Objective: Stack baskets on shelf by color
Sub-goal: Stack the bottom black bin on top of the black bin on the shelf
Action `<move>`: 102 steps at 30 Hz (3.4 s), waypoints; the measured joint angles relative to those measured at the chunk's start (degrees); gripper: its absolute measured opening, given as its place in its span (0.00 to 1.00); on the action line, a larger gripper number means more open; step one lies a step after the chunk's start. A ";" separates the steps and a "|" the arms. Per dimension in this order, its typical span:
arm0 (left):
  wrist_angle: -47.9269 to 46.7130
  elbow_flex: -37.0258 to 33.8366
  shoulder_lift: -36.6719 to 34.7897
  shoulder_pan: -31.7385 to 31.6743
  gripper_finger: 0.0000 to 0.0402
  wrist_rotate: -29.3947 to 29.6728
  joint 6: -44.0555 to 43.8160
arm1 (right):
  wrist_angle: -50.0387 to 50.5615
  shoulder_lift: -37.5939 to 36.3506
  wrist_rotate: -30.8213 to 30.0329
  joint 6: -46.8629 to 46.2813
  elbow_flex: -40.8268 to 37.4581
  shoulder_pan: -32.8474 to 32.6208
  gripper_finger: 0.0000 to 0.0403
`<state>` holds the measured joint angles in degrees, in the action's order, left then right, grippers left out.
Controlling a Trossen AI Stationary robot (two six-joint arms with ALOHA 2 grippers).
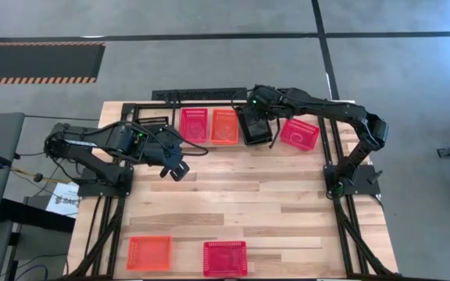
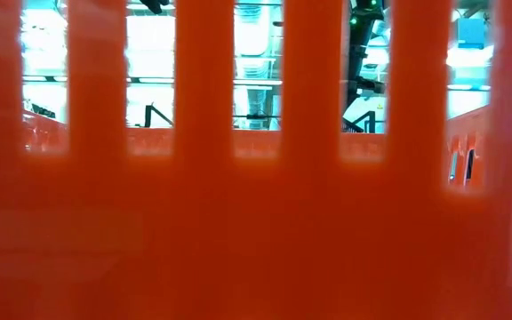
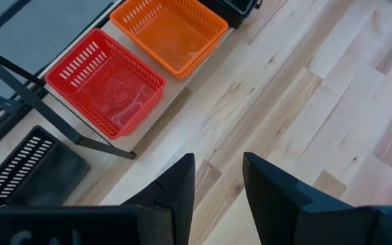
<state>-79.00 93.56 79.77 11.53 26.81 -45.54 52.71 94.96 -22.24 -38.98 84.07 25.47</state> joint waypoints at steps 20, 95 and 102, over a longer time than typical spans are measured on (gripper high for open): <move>0.00 0.00 0.00 0.00 0.28 0.02 -1.10 | 0.24 0.00 5.36 0.19 0.00 0.45 0.03; 0.00 0.00 0.00 0.00 0.28 0.50 -1.20 | 16.20 -0.07 17.89 20.90 3.52 -16.31 0.01; 0.00 0.00 0.00 0.00 0.28 0.52 -1.20 | 4.54 0.02 19.33 21.07 -7.66 -18.68 0.00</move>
<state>-79.00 93.56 79.77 11.53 27.33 -46.74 57.25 94.98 -2.92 -17.91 76.42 6.79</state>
